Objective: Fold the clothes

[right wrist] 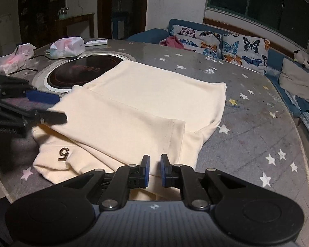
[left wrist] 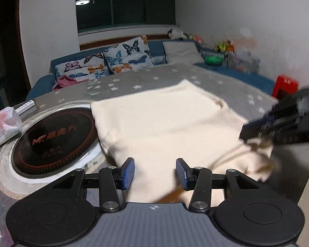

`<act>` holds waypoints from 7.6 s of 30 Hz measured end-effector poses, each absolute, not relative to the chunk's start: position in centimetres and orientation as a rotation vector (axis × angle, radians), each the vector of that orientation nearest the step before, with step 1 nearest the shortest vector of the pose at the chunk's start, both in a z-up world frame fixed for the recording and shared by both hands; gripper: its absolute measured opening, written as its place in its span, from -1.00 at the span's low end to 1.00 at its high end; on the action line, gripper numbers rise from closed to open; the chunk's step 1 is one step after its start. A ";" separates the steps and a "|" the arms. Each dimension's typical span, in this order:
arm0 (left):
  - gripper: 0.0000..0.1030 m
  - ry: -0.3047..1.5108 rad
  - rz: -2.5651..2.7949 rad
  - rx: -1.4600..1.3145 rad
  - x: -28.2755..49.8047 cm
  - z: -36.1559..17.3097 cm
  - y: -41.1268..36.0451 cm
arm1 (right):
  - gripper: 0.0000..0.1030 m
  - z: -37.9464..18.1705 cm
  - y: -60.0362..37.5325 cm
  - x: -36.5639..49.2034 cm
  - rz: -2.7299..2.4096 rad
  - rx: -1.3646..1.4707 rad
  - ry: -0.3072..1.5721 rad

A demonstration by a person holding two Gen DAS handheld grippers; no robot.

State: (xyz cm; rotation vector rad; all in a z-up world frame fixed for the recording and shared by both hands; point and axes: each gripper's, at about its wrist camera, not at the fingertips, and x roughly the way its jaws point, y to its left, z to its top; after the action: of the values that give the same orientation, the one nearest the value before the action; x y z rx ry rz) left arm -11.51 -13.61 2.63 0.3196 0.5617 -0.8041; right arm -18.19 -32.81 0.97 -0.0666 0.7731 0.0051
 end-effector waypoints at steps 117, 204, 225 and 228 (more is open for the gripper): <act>-0.55 0.561 -0.741 0.363 2.4 3.6 -20.6 | -0.46 2.8 -39.6 -8.4 -0.153 0.071 0.619; -0.74 0.691 -0.732 0.137 -10.3 2.4 -9.0 | -0.73 1.9 -29.8 -22.3 0.066 -0.088 0.700; -0.40 0.597 -0.734 0.154 -10.8 4.5 -9.7 | -0.72 1.0 -32.2 -26.8 -0.003 0.004 0.698; -0.06 0.592 -0.781 0.162 -11.8 4.6 -10.6 | -0.72 1.8 -32.0 -26.0 0.004 -0.028 0.681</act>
State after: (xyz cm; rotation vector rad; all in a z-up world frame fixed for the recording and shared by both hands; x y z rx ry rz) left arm -11.77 -10.62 4.63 0.1620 0.5923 -0.7814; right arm -25.97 -31.98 1.76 -0.0276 0.6813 0.0042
